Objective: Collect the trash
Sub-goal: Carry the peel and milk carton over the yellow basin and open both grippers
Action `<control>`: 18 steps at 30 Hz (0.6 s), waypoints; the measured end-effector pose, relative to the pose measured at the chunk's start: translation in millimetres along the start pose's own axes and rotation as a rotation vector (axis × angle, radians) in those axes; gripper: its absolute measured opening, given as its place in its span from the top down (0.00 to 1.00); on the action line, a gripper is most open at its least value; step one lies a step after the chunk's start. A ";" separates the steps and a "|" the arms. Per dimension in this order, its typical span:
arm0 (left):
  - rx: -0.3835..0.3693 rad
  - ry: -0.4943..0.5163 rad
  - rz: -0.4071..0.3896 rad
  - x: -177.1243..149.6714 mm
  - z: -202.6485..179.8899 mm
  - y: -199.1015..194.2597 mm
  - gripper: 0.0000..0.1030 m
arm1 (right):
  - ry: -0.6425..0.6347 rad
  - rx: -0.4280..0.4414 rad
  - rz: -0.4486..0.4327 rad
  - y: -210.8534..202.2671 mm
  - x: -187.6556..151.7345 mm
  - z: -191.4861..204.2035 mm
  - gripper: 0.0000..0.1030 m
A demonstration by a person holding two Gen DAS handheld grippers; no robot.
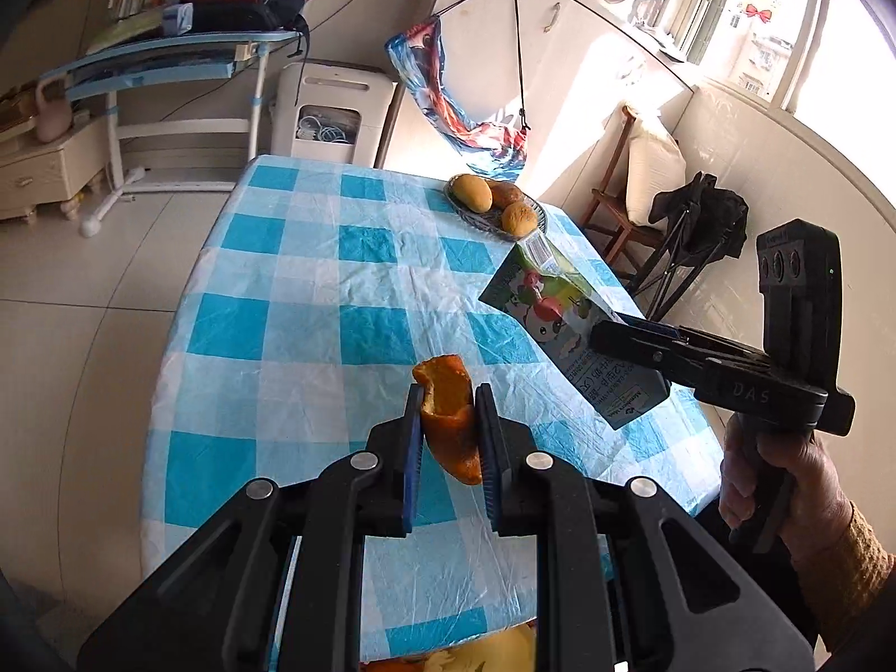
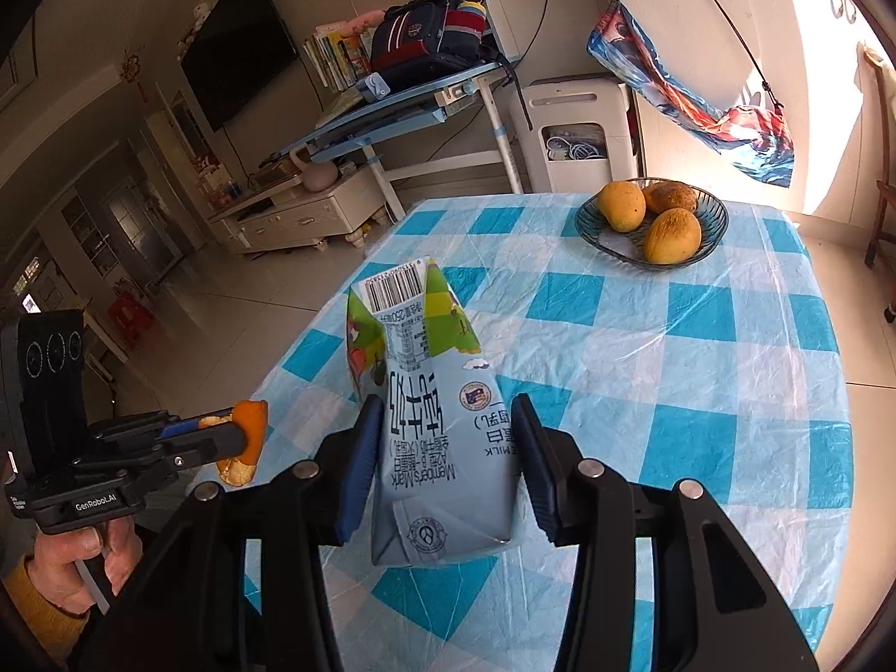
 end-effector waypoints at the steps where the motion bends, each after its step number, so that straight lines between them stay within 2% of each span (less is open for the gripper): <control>1: 0.012 -0.008 -0.007 -4.1 5.6 -9.9 0.83 | -0.014 0.009 0.004 -5.4 -9.6 11.3 0.55; 5: 0.046 -0.029 -0.016 -21.2 20.5 -40.2 0.83 | -0.076 0.053 0.051 -25.3 -56.6 59.6 0.55; 11: 0.053 -0.038 0.001 -52.5 19.3 -66.8 0.83 | -0.266 0.082 0.174 -41.5 -139.8 133.2 0.55; 16: 0.027 -0.018 0.063 -87.0 -3.8 -69.7 0.83 | -0.340 0.015 0.266 -22.0 -180.7 135.9 0.55; 18: 0.018 -0.002 0.102 -104.3 -13.6 -66.4 0.83 | -0.302 -0.010 0.234 -26.6 -176.9 127.7 0.52</control>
Point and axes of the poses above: each gripper's, at about its wrist camera, not at the fingertips, and y roughly the way its jaws point, z to its left, x to its top, the point moved 8 cm from there along y, roughly the way its jaws point, and after that the axes turned 2 degrees about -z, right-handed, at the moved point
